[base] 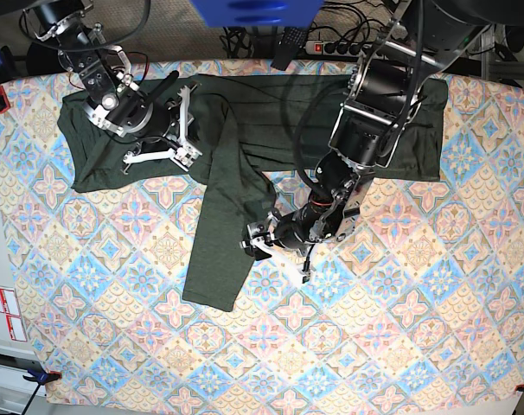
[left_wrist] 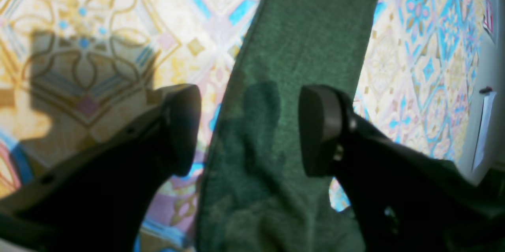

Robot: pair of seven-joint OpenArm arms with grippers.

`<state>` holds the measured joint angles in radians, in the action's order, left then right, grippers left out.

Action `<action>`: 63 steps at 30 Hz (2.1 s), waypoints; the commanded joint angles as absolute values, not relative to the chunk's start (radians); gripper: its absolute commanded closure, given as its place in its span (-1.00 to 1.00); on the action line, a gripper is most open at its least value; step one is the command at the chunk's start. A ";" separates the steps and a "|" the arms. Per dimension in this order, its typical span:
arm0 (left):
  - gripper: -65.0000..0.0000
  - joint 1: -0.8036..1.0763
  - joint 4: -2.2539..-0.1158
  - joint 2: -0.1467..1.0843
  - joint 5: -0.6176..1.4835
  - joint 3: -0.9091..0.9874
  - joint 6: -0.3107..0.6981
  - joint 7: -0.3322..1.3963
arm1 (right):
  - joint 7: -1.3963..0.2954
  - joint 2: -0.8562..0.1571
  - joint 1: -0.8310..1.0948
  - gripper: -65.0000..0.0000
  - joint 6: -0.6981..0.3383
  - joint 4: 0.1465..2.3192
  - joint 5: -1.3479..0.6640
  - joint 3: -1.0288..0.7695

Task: Fold the T-shirt properly
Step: 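Reach the left gripper to the long trailing sleeve and grasp it, then fold the long sleeve up onto the shirt with the left gripper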

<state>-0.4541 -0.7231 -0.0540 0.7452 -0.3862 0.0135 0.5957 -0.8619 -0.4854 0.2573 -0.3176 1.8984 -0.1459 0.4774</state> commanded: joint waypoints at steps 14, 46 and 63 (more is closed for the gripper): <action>1.00 -0.464 -0.757 -0.074 0.739 -0.522 -0.002 0.604 | -0.849 -0.498 0.251 0.57 -0.317 1.946 -0.151 0.470; 1.00 0.438 -2.003 0.332 0.717 -0.039 -0.010 0.605 | -0.849 -0.498 0.249 0.57 -0.317 1.942 -0.151 0.470; 0.83 0.578 -1.988 0.326 0.598 -0.016 -0.010 0.759 | -0.851 -0.496 0.249 0.57 -0.317 1.940 -0.151 0.476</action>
<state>0.5785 -1.9686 0.3214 0.5850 -0.0216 -0.0174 0.7746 -0.8654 -0.4873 0.2550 -0.3176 1.9263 -0.1459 0.4778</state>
